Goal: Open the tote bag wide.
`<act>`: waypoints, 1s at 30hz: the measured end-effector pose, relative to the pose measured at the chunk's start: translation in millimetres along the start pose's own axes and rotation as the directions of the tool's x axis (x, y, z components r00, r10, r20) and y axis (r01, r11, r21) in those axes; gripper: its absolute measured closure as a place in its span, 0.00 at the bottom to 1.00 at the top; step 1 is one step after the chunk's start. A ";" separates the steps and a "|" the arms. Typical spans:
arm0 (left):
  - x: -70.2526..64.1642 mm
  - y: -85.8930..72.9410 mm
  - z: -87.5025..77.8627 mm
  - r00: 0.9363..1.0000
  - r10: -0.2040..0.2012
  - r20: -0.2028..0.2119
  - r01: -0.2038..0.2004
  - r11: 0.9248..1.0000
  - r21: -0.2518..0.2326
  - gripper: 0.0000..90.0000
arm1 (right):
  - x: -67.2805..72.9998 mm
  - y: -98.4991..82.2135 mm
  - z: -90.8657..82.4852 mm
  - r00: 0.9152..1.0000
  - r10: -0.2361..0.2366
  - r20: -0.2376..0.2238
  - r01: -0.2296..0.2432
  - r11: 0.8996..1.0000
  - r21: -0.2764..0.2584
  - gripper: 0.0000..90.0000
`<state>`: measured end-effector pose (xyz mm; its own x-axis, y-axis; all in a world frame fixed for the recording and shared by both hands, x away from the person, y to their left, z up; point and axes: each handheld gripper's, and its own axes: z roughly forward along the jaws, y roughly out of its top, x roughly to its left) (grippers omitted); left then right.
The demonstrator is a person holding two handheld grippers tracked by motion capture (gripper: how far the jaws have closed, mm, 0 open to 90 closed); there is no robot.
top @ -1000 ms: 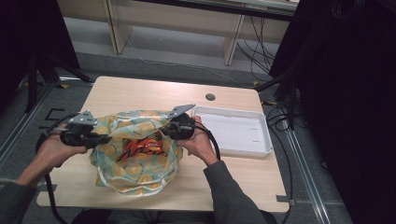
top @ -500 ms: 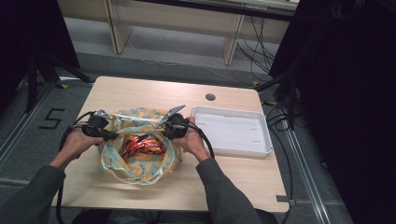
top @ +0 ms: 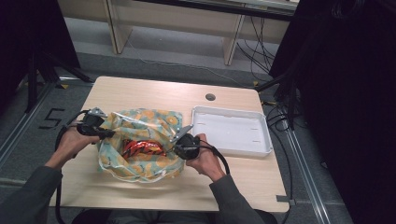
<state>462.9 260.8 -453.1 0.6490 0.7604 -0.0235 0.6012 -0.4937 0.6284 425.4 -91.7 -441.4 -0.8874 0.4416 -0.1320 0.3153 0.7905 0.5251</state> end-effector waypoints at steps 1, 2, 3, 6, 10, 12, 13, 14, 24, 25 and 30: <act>0.0 0.0 0.0 1.000 0.000 0.000 0.000 1.000 0.000 0.99 | 0.0 0.0 0.0 1.000 0.000 0.000 0.000 1.000 0.000 1.00; 2.0 -4.2 2.6 1.000 0.002 0.004 -0.002 1.000 -0.006 0.99 | -15.2 -12.1 12.2 0.999 0.034 0.012 -0.034 0.999 0.021 1.00; 2.0 -4.2 2.6 1.000 0.002 0.004 -0.002 1.000 -0.006 0.99 | -16.9 -16.5 15.2 0.995 0.097 0.011 -0.097 0.994 0.043 1.00; 5.4 -9.9 8.5 1.000 -0.003 0.012 0.003 1.000 0.023 0.99 | -24.0 -24.1 28.4 0.996 0.092 0.004 -0.092 0.994 0.060 1.00; 9.8 -15.1 14.6 1.000 -0.020 0.007 0.019 0.999 0.028 0.99 | -23.9 -29.5 37.5 0.994 0.106 -0.022 -0.103 0.988 0.111 1.00; 9.1 -17.1 15.5 1.000 -0.018 -0.004 0.018 1.000 0.010 0.99 | -22.5 -29.5 36.6 0.996 0.080 -0.027 -0.076 0.991 0.109 1.00; 9.1 -17.1 15.5 1.000 -0.018 -0.004 0.018 1.000 0.010 0.98 | -22.5 -29.5 36.6 0.996 0.080 -0.027 -0.076 0.991 0.109 1.00; 8.2 -17.0 15.9 1.000 -0.020 -0.011 0.020 1.000 -0.016 0.98 | -21.9 -28.7 34.0 0.996 0.077 -0.037 -0.073 0.992 0.102 1.00; 2.8 -9.6 6.8 1.000 -0.008 0.008 0.008 1.000 -0.010 0.97 | 2.9 12.4 7.2 0.999 0.016 -0.052 -0.022 0.994 -0.107 0.70; 2.8 -9.7 6.3 1.000 -0.010 0.007 0.010 1.000 -0.013 0.97 | 5.3 14.4 12.0 0.999 0.008 -0.048 -0.013 0.995 -0.097 0.67; 0.0 -11.2 2.0 0.999 -0.025 0.028 0.026 0.999 -0.019 0.90 | 4.5 23.2 29.8 0.999 -0.040 0.011 0.040 0.998 -0.041 0.93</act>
<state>457.1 265.5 -461.7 0.6464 0.7605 -0.0610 0.6086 -0.4657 0.6424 438.7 -58.8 -454.9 -0.8955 0.4144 -0.1625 0.2651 0.7898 0.5532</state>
